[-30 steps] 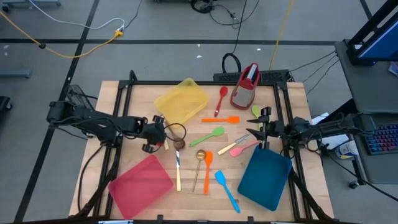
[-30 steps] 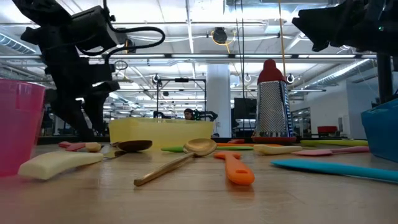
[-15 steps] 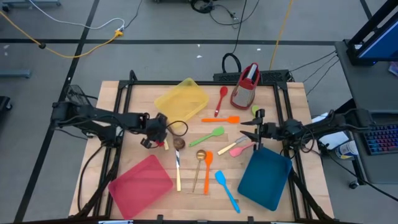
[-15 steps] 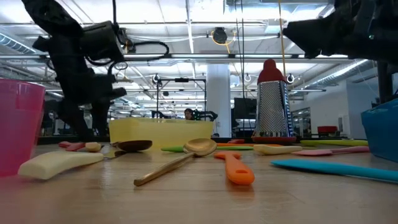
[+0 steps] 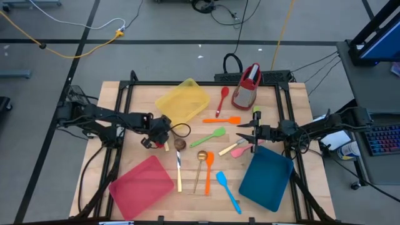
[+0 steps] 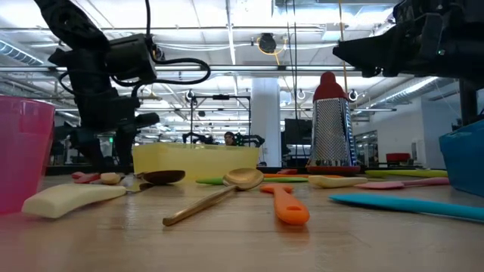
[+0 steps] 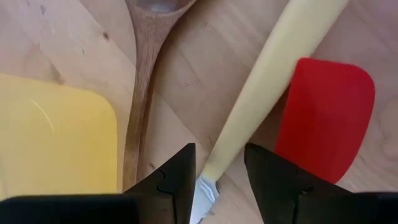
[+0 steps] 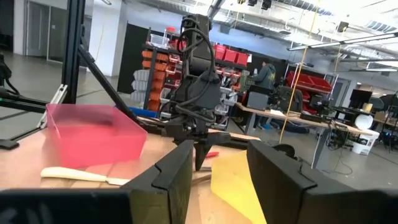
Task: Pick & Place Kitchen Items
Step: Put the left yellow table knife into the pink bin
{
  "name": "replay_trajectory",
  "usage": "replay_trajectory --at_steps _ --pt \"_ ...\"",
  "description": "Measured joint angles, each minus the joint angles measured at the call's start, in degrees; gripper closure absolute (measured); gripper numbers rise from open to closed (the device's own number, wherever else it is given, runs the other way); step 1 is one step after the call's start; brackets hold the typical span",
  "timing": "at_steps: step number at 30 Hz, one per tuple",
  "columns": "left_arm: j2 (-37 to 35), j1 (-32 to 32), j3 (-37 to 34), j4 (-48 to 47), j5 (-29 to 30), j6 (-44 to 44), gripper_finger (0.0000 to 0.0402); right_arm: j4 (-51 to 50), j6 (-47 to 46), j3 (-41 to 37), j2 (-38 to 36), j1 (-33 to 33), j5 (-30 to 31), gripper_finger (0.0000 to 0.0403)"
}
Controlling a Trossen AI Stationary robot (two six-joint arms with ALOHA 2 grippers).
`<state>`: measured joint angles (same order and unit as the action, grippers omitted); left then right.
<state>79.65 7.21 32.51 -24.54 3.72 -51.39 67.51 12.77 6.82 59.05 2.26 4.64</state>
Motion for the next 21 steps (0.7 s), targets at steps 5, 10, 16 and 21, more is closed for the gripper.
replay_trajectory --at_steps 5,10,16,21 --pt "1.9 0.1 0.2 0.6 -1.1 0.9 0.0254 0.1 0.0 0.1 0.0 0.0 0.0 0.0261" --pt "3.5 1.0 0.4 1.0 -2.4 0.9 0.0255 0.0 -2.0 0.2 0.0 0.0 -0.2 0.0258" --pt "3.5 1.9 0.3 1.1 -5.1 3.3 0.0255 -0.1 -3.4 0.2 0.0 0.0 -0.2 0.0259" --pt "3.5 1.9 0.2 1.1 -5.8 3.7 0.0255 -0.1 -3.3 0.2 0.0 0.0 -0.2 0.0261"
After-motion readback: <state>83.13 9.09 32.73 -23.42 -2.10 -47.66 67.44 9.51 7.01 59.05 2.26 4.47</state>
